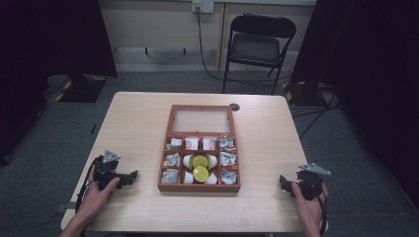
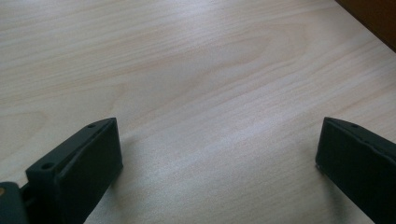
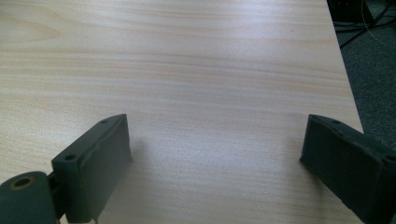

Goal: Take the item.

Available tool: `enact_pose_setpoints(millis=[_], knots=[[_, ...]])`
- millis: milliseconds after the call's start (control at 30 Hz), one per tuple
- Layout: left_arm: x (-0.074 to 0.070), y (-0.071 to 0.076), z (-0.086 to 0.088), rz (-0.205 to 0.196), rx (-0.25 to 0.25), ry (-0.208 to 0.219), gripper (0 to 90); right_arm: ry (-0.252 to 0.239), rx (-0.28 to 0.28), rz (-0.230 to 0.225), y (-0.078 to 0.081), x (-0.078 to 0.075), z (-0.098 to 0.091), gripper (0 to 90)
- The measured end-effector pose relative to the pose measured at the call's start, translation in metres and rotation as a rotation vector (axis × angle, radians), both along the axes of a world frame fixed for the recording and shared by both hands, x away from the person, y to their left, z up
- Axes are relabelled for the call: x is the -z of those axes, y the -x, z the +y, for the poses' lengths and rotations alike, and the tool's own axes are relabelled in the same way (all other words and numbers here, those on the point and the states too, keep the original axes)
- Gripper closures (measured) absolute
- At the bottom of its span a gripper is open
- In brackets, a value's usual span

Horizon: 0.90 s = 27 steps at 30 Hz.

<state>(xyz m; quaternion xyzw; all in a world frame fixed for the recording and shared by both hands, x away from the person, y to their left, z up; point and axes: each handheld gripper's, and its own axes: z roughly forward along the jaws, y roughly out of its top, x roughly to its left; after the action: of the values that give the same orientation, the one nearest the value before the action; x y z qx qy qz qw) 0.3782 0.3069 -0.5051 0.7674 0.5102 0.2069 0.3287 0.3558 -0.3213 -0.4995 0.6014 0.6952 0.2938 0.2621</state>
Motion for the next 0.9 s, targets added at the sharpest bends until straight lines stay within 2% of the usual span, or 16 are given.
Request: enact_pose_setpoints(millis=[333,467,533,600,700,900], knots=[[0.000,0.000,0.000,0.000,0.000,0.000,0.0,0.003,0.005,-0.002,0.001,0.000,0.001,8.1],[0.000,0.000,0.000,0.000,0.001,0.000,0.0,-0.001,-0.003,-0.004,0.002,-0.002,0.002,15.0],[0.000,0.000,0.000,0.000,-0.001,0.001,0.0,-0.010,-0.012,0.002,0.002,-0.004,0.002,14.2],[0.000,0.000,0.000,0.000,0.001,0.000,0.0,-0.004,-0.015,-0.011,0.003,-0.007,0.005,14.0],[0.000,0.000,0.000,0.001,0.001,0.001,0.0,-0.036,-0.021,-0.013,0.004,-0.009,0.006,14.4],[0.000,0.000,0.000,0.001,0.001,0.000,0.0,-0.050,-0.061,0.008,0.004,-0.011,0.010,15.3]])
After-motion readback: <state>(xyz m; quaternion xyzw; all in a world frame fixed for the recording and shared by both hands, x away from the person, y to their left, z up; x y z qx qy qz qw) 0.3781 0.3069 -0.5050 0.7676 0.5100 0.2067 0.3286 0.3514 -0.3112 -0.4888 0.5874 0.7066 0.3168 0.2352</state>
